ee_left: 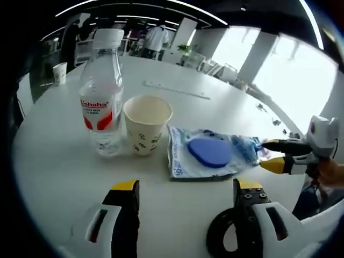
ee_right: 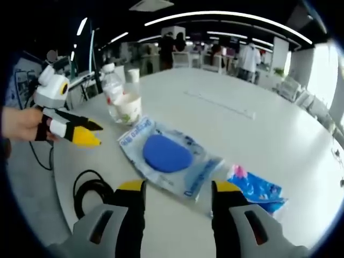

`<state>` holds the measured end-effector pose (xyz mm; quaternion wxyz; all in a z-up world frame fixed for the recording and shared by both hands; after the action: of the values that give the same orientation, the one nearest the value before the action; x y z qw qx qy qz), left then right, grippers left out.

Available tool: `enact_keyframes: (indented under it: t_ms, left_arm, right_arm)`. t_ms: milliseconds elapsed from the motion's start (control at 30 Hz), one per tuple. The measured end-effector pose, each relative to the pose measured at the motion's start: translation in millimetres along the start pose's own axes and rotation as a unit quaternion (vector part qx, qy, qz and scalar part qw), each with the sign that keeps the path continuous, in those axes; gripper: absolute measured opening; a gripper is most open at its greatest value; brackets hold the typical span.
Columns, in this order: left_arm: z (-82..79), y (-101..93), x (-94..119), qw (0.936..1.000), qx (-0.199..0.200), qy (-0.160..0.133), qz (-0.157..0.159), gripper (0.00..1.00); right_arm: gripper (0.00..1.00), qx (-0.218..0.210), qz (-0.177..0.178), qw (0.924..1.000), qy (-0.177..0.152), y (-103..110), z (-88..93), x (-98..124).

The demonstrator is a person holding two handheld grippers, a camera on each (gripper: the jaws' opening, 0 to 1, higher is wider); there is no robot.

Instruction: Arrange the tabletop items into an orderly group along one side of the table until the central work area is clear of visible clutter.

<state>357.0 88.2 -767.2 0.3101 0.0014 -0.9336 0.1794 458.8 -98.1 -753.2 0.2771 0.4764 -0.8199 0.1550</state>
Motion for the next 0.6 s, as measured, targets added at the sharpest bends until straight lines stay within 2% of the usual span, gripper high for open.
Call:
enact_keyframes:
  t_ms: [167,333,600]
  left_arm:
    - [5.6,-2.2,4.1,0.9999,0.003,0.012,0.002,0.90]
    - [11.6,-4.1,11.9,0.9994,-0.024,0.022,0.007,0.93]
    - [11.1,-1.7,22.1,0.9991,-0.036,0.021,0.009,0.94]
  right_arm:
    - [0.53,-0.005,-0.001,1.0000,0.002,1.2,2.6,5.2]
    - [0.54,-0.009,-0.008,0.9999,-0.003,5.8,1.1,12.7]
    - [0.55,-0.018,-0.009,0.9998,-0.007,9.5,2.5,24.6]
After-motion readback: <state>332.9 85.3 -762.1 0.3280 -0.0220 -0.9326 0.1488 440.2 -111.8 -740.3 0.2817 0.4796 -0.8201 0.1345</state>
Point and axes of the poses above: the point that each gripper's makers call its tool centre point, and the gripper's own axes: x roughly backward along the fingers, y roughly to its left, z roughly out of its underside, the point moved 3 cm from there along x, roughly backward along the fingers, and after that the axes turned 3 degrees about -y, right-handed, at the moved point
